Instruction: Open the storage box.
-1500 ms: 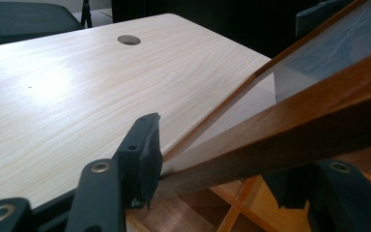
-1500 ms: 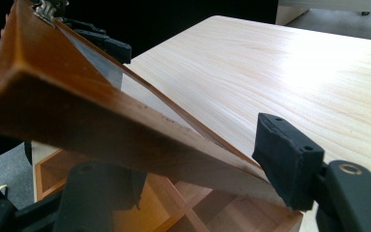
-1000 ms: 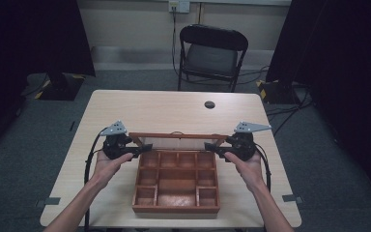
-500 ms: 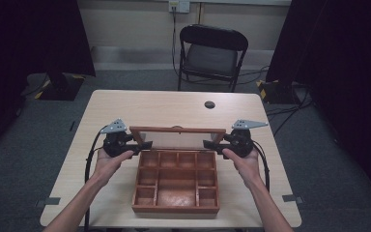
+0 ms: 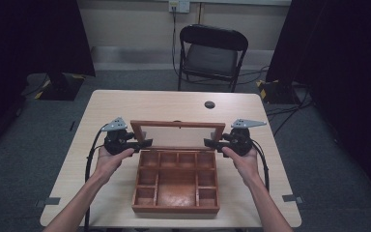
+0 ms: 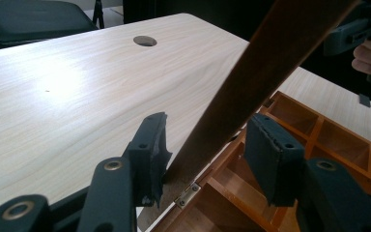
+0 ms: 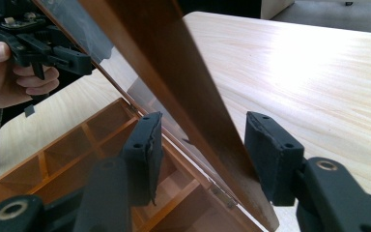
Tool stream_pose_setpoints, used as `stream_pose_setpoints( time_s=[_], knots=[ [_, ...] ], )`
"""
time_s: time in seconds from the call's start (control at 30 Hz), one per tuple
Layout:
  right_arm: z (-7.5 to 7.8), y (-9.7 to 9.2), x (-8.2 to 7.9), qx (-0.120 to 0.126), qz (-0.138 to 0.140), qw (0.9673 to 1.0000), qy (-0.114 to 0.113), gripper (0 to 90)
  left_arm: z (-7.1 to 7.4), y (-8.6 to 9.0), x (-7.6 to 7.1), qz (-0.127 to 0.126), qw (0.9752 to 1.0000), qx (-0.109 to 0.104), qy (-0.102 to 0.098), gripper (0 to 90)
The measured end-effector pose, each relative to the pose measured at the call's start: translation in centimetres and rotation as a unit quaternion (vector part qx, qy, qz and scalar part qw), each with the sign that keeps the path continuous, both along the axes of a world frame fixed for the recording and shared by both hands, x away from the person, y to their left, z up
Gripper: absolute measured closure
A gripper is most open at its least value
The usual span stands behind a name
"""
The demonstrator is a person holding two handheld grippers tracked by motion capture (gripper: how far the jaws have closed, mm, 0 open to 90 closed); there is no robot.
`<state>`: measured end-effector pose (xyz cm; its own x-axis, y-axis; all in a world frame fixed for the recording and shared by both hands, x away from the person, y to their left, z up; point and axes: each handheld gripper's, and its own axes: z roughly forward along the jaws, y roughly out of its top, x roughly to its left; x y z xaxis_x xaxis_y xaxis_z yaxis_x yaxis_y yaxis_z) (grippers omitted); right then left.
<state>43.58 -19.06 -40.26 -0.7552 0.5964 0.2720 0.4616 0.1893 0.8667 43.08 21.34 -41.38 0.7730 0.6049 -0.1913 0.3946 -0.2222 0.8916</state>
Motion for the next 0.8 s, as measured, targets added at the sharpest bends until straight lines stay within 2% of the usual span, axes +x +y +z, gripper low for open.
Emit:
stream_pose_setpoints(
  time_s=[0.1,0.33,0.67,0.8],
  knots=[
    [-0.3,0.1,0.2,0.0,-0.002,1.0,0.004,48.3,-0.2,0.1,0.2,0.001,0.9999,-0.009,0.005,50.0],
    [-1.1,0.1,0.4,-0.004,-0.007,0.9999,0.011,47.7,-0.5,0.0,0.4,0.0,1.0,-0.007,0.007,49.6],
    [-1.4,0.1,0.7,-0.013,-0.009,0.9998,0.011,49.4,-0.7,0.0,0.6,0.003,0.9999,-0.01,0.008,50.1],
    [-1.5,0.1,0.8,-0.007,-0.015,0.9998,0.014,49.7,-0.8,0.0,0.8,0.007,0.9999,-0.011,0.008,50.4]
  ],
)
